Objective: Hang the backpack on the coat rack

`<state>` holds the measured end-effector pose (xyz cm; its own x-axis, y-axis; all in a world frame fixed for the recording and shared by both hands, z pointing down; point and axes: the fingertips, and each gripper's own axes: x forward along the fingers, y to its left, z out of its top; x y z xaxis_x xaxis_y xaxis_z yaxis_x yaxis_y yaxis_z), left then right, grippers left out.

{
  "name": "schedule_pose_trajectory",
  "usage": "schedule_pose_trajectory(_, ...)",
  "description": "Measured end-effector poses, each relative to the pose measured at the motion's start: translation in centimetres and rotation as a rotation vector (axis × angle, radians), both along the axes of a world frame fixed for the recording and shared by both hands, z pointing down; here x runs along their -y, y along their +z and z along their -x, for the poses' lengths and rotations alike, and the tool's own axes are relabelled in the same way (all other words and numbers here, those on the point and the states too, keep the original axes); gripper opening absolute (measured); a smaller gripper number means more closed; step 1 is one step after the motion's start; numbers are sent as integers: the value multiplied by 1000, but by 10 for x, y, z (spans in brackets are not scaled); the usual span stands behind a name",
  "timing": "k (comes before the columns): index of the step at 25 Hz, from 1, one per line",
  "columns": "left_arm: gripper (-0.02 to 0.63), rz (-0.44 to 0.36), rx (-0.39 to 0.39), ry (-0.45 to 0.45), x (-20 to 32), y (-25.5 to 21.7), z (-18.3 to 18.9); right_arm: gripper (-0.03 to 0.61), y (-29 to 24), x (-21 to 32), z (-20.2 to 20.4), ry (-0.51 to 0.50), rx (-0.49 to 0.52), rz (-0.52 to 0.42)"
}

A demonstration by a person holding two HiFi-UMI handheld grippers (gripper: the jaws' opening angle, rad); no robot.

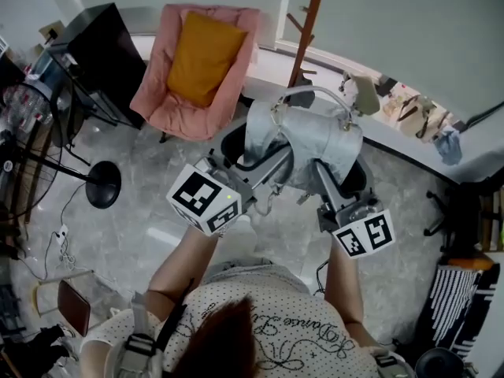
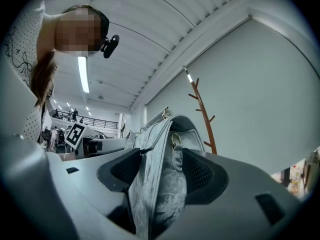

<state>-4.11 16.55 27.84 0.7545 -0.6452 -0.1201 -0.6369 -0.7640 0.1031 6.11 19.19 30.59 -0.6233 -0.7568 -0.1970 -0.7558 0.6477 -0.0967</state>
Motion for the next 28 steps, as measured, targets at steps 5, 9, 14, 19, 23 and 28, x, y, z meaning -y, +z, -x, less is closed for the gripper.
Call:
schedule_pose_trajectory(5,278,-14,8,43,55,-6,23,276,-5,51,25,38,9,-12)
schedule_pose_trajectory(9,278,-9,1,71,95,-7,30,276,-6,88,33,67,5,-4)
schedule_pose_trajectory(14,278,-1,-9,81,128,-7,31,276,-8,119,33,78,0,7)
schedule_pose_trajectory(19,278,2,0,76,152,-4,25,276,-3,143,27,74,13,13)
schedule_pose_trajectory(23,278,4,1,53,180,-1,19,276,0,173,21,54,19,12)
schedule_pose_trajectory(28,278,6,8,10,223,0,5,276,2,220,6,9,29,19)
